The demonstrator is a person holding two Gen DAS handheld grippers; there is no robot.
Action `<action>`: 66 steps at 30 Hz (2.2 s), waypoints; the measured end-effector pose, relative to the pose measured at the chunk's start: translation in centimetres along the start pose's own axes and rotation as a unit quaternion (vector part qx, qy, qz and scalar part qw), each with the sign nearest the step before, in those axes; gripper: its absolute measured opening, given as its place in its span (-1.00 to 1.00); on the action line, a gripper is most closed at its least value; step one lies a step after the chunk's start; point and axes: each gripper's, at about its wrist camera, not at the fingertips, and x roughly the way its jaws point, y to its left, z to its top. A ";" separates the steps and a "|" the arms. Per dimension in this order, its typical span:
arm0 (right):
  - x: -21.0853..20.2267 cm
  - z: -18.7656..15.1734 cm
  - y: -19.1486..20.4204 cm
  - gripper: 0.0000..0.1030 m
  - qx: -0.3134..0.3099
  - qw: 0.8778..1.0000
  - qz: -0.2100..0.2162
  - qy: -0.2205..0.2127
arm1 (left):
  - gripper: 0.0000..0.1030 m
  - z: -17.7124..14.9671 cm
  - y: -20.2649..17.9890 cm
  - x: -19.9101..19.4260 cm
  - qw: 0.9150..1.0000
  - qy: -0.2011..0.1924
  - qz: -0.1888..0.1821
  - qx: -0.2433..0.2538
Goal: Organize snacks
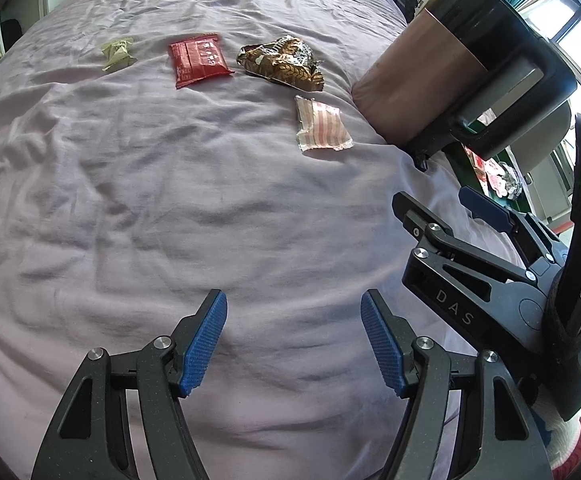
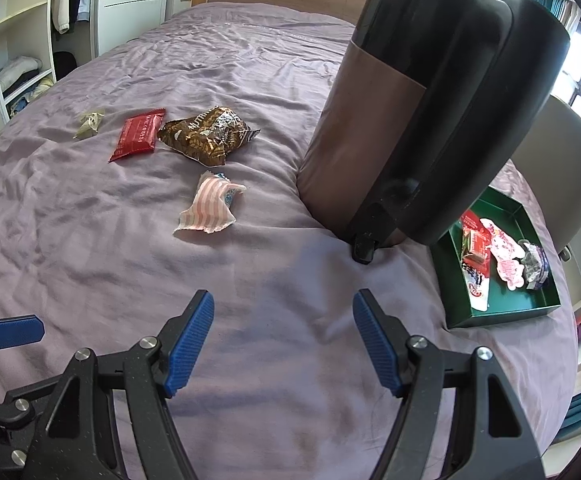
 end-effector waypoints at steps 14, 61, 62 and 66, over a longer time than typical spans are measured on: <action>0.2 -0.2 -0.2 1.00 0.002 1.000 -0.001 0.002 | 0.24 -0.3 -1.0 0.1 1.000 0.009 -0.016 0.013; 0.6 -0.6 -0.2 1.00 0.004 1.000 0.000 0.002 | 0.24 -0.5 -1.3 0.5 0.999 0.020 -0.025 0.019; 0.6 -0.5 -0.3 1.00 0.004 1.000 -0.001 0.002 | 0.24 -0.5 -1.3 0.5 0.999 0.021 -0.025 0.019; 0.5 -0.3 -0.2 1.00 0.004 1.000 -0.002 -0.001 | 0.24 -0.5 -1.3 0.6 0.999 0.024 -0.024 0.018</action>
